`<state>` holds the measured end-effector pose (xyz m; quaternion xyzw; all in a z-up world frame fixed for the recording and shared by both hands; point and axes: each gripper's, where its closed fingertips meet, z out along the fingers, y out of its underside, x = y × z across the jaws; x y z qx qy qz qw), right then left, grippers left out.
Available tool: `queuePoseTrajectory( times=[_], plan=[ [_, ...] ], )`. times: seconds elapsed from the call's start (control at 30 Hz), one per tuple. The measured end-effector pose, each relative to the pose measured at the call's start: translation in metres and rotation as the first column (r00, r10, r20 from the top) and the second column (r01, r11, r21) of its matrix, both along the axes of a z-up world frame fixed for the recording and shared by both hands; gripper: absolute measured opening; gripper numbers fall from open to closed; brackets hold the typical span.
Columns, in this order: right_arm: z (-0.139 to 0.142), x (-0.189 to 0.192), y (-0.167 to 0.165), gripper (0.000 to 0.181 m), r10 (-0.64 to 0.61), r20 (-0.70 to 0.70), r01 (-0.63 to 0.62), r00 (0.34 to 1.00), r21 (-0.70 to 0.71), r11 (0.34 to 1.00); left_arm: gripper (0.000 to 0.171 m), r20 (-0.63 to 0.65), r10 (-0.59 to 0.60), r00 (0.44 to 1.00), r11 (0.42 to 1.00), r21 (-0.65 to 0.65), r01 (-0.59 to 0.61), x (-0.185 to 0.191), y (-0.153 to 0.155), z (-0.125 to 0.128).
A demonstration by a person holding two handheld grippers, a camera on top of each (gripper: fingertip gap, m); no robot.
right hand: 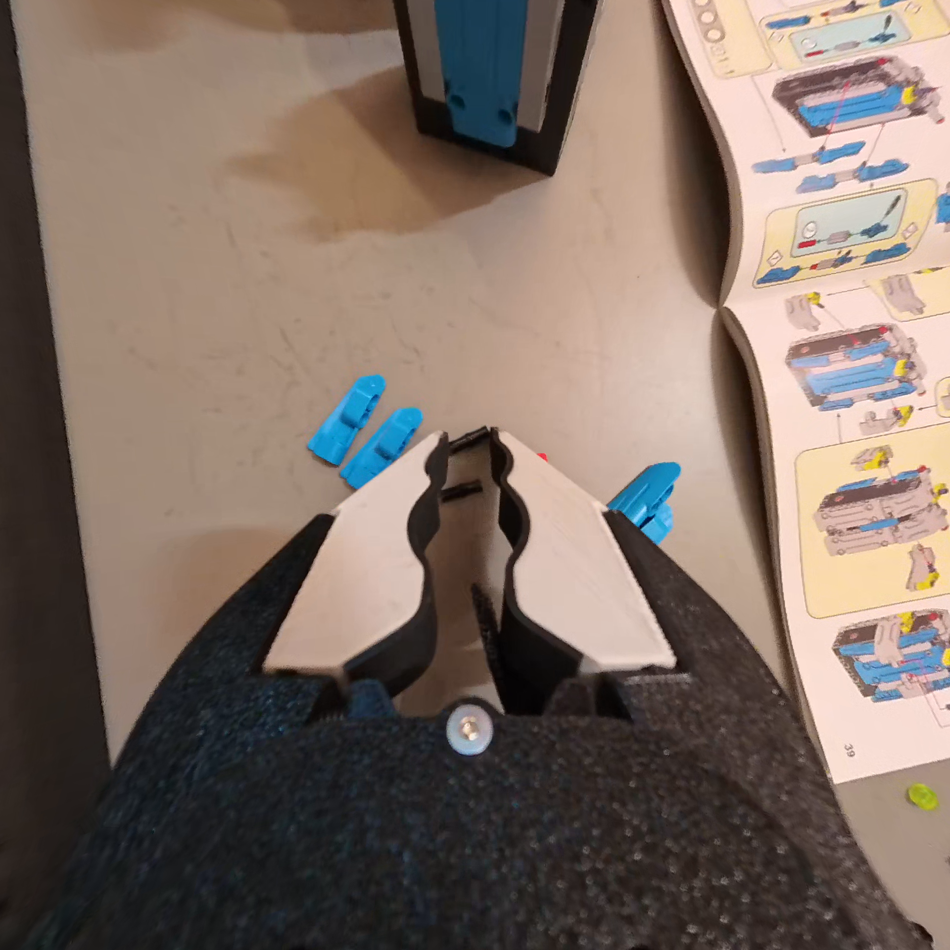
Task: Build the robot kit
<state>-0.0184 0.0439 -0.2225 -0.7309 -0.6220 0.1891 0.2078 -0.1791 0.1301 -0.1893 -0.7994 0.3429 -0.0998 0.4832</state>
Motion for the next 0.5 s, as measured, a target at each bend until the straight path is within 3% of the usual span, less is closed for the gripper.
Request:
queuePoseTrajectory(
  times=[0.37, 0.4, 0.5],
  plan=[
    [0.0, 0.003, -0.001, 0.022, -0.001, -0.023, 0.0, 1.0, -0.037, 0.999, 0.02, 0.008, 0.0, 1.0, 1.0, -0.011, 0.0, 0.0, 0.0, -0.001],
    [0.002, 0.004, 0.002, 0.029, -0.013, -0.027, 0.013, 1.0, -0.022, 1.0, 0.02, 0.009, 0.0, 1.0, 1.0, -0.011, 0.0, 0.0, 0.0, 0.0],
    [0.018, 0.003, 0.008, 0.028, -0.044, -0.11, 0.041, 0.993, -0.027, 0.999, 0.02, 0.007, 0.0, 1.0, 1.0, -0.01, 0.0, 0.0, 0.0, -0.001]
  ],
)
